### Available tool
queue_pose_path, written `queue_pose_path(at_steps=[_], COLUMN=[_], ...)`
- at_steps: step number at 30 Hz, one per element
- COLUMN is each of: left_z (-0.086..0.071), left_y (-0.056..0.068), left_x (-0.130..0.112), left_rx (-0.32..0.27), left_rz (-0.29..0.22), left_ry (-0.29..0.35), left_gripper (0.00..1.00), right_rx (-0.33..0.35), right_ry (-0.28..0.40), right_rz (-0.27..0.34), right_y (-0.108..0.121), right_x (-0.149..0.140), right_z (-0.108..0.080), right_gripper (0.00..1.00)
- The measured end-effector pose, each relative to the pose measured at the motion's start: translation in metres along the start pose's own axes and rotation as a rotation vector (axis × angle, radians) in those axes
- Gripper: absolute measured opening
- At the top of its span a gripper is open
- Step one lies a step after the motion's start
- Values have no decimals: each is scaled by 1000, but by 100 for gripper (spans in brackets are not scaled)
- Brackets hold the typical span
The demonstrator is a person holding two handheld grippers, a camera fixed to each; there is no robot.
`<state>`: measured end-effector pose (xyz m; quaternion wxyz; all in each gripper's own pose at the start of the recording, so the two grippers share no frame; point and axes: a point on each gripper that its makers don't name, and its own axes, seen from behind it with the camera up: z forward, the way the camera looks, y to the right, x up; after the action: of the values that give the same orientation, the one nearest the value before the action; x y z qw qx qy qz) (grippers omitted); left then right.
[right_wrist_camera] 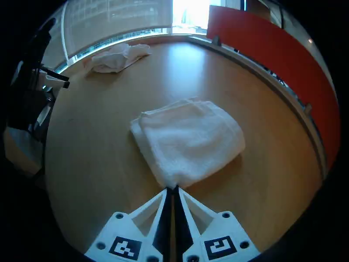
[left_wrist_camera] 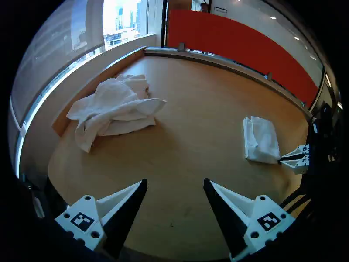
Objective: Fold towel
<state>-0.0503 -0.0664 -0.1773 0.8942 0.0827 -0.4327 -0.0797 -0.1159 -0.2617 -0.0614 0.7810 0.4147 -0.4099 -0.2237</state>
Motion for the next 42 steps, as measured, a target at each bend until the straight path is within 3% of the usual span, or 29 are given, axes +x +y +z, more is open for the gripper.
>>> queue_pose_path(at_steps=[14,32,42], left_z=[-1,-4,-6], left_y=[2,3,1], left_x=[1,3,5], left_rx=[-5,-9,-12], left_rz=[5,4,5], left_ry=[6,19,27], left_gripper=[96,96,96], right_rx=[-31,-112,-148], right_ry=[76,269,334], right_rz=[-21,-88,-106], right_y=[11,37,48], right_x=[31,129,162], right_z=[-20,-82,-109], right_gripper=[3,3,3])
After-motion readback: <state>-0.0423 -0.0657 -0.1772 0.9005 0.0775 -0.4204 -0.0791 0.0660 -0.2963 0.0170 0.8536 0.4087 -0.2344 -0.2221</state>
